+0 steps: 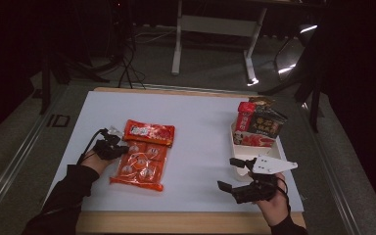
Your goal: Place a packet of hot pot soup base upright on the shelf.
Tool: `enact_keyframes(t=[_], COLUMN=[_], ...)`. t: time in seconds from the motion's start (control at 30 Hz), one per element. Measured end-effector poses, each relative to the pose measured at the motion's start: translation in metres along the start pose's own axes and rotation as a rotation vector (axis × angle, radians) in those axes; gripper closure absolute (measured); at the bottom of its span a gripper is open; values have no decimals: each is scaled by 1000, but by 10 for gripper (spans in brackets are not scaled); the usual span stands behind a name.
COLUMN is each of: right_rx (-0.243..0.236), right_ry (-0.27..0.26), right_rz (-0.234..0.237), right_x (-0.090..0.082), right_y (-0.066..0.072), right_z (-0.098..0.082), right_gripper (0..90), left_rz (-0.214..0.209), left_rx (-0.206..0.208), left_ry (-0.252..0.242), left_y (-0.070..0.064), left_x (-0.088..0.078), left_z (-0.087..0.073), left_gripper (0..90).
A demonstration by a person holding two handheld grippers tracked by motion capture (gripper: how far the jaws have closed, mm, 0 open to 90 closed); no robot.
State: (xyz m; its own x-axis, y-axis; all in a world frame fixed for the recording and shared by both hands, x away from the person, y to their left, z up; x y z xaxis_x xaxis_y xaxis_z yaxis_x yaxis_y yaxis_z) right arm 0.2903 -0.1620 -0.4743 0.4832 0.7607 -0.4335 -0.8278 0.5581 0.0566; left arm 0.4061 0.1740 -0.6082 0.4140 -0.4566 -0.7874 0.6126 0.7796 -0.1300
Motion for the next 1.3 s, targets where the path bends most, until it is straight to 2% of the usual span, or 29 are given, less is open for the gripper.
enact_keyframes(t=[0.3, 0.7, 0.9, 1.1, 1.3], right_rx=[-1, -1, -3, 2, -4], right_ry=[0, 5, 1, -1, -5], right_rz=[2, 5, 0, -4, 0], right_x=[-1, 0, -2, -3, -4], right_y=[0, 1, -1, -2, -1], right_z=[0, -1, -1, -2, -1], right_gripper=[134, 134, 134, 134, 134], left_rz=[-66, -128, -134, -150, -157], left_rx=[48, 90, 117, 120, 142], left_ry=[5, 11, 11, 11, 43], left_y=[-34, -66, -70, -73, -81], left_x=[10, 20, 19, 11, -1], left_z=[7, 15, 16, 11, -9], left_gripper=[900, 900, 900, 900, 900])
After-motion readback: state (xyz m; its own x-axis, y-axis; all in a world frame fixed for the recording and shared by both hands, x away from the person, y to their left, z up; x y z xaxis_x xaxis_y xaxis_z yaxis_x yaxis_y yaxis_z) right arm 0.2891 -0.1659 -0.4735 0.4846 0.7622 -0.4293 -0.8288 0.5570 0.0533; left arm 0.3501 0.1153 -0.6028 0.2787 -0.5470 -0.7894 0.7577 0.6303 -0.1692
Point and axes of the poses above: each handheld gripper's, and its own axes: x roughly forward along the jaws, z roughly out of its top, y roughly to its left, the point moved 10 cm from there along x, roughly forward along the jaws, and after that the axes turned 5 degrees about -z, right-handed, at the moved point
